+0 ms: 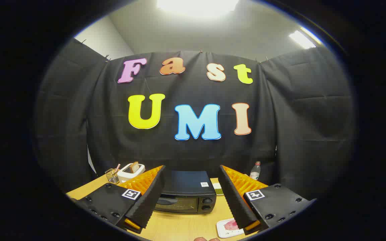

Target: Open the toaster oven, put the food inside, and close the toaster oven door.

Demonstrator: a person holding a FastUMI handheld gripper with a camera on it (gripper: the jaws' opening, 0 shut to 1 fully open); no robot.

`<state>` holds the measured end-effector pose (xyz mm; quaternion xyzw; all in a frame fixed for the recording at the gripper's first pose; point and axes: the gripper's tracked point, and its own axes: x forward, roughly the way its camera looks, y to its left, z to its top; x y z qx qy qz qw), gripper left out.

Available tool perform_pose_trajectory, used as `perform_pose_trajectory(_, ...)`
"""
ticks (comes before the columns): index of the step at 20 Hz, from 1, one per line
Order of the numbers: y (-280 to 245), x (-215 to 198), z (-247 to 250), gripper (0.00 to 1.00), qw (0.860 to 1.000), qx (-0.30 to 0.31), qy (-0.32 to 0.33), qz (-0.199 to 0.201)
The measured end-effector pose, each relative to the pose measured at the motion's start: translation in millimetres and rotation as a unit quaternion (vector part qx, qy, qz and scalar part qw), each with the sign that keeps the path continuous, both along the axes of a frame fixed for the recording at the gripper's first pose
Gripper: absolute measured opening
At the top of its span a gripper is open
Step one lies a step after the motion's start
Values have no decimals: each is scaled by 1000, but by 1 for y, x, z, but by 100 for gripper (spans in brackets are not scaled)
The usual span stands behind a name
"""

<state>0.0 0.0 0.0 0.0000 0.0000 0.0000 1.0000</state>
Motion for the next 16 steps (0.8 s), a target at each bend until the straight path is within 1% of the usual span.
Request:
perform_pose_trajectory(8,-3,-6,7,98,1000,0,-3,-6)
perform_pose_trajectory(16,-5,-7,0,98,1000,-3,5,-4)
